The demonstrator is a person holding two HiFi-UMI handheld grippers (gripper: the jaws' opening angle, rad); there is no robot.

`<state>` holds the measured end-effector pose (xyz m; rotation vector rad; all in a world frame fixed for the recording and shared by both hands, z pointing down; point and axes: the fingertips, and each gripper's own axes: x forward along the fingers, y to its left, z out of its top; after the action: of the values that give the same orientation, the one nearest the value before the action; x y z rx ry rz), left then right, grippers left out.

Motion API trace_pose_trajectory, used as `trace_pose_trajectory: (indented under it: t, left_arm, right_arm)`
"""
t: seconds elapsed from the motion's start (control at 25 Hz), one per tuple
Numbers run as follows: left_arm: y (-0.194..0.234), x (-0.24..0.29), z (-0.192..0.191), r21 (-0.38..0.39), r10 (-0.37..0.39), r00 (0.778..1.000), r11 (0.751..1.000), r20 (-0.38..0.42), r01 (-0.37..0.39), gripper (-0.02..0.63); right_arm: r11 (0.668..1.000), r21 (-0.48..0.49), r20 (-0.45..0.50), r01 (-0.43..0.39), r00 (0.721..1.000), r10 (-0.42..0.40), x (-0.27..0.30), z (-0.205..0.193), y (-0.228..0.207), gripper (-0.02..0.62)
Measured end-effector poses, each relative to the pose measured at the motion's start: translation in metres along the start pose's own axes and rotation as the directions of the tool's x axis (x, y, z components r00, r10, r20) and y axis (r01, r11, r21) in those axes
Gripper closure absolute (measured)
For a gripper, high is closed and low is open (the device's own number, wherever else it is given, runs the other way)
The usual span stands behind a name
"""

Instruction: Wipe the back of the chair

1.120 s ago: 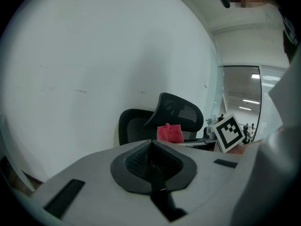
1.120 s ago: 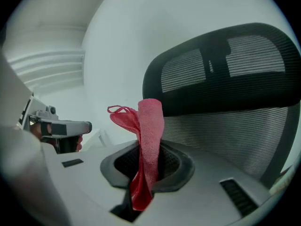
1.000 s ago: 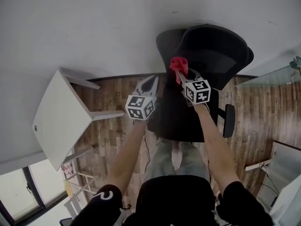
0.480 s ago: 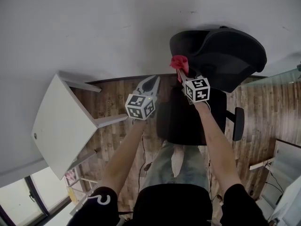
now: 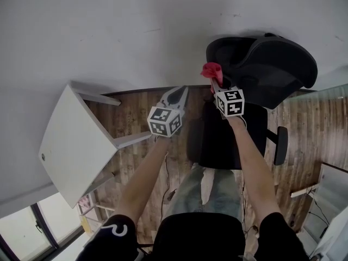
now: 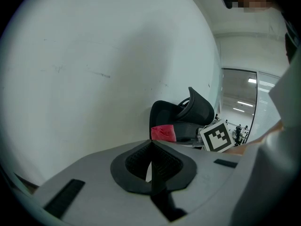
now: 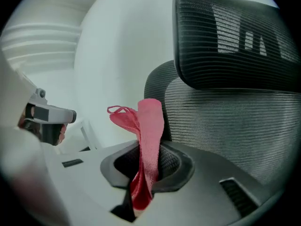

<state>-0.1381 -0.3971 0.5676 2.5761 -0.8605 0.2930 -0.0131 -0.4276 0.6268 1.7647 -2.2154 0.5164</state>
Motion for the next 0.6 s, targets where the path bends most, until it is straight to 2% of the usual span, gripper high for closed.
trace_pose_trajectory:
  t: [0.28, 0.6]
  left_arm:
    - [-0.013, 0.009, 0.001, 0.008, -0.007, 1.000, 1.000, -0.003, 0.007, 0.583]
    - [-0.046, 0.029, 0.006, 0.032, -0.029, 1.000, 0.999, -0.008, 0.029, 0.583]
  right_arm:
    - [0.999, -0.004, -0.006, 0.043, 0.999, -0.043, -0.007, -0.001, -0.024, 0.526]
    - [0.995, 0.029, -0.006, 0.094, 0.996, -0.094, -0.027, -0.003, -0.069, 0.526]
